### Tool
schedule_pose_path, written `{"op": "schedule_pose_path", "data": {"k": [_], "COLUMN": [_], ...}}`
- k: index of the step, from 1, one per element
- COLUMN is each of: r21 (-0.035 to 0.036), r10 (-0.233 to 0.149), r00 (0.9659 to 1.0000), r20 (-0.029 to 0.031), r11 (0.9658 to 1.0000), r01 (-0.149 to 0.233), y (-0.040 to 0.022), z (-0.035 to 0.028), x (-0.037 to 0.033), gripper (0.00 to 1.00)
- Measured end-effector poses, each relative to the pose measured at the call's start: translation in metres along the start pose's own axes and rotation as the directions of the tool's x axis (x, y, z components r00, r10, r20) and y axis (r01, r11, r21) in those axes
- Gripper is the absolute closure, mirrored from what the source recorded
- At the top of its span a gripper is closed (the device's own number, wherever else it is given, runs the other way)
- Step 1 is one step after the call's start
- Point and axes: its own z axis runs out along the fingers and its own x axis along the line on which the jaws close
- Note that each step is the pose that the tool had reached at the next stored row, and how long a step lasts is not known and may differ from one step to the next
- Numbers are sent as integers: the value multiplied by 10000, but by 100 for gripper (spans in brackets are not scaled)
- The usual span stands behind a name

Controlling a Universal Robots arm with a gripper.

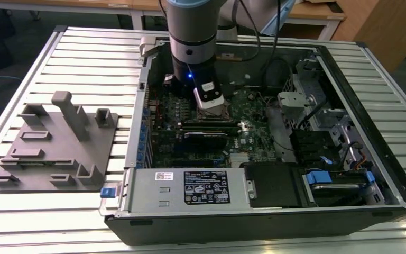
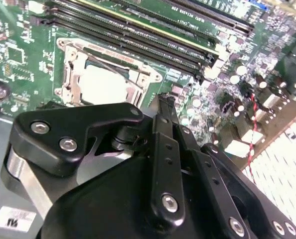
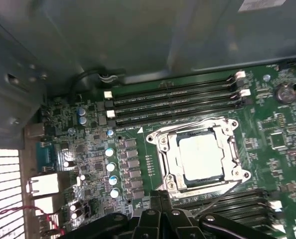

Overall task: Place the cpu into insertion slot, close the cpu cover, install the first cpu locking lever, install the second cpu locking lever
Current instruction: 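Install the second cpu locking lever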

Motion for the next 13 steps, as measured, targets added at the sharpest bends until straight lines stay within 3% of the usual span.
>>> {"op": "schedule_pose_path", "data": {"k": [6,13], "r21": [0,-1], "r10": [0,-2], "r00": [10000,10000], "r20": [0,-1], "r11": [10000,10000], "r01": [0,2], "y": [20,22], "z": [-113,-119], "x": [-3,-6], "gripper": [89,89]}}
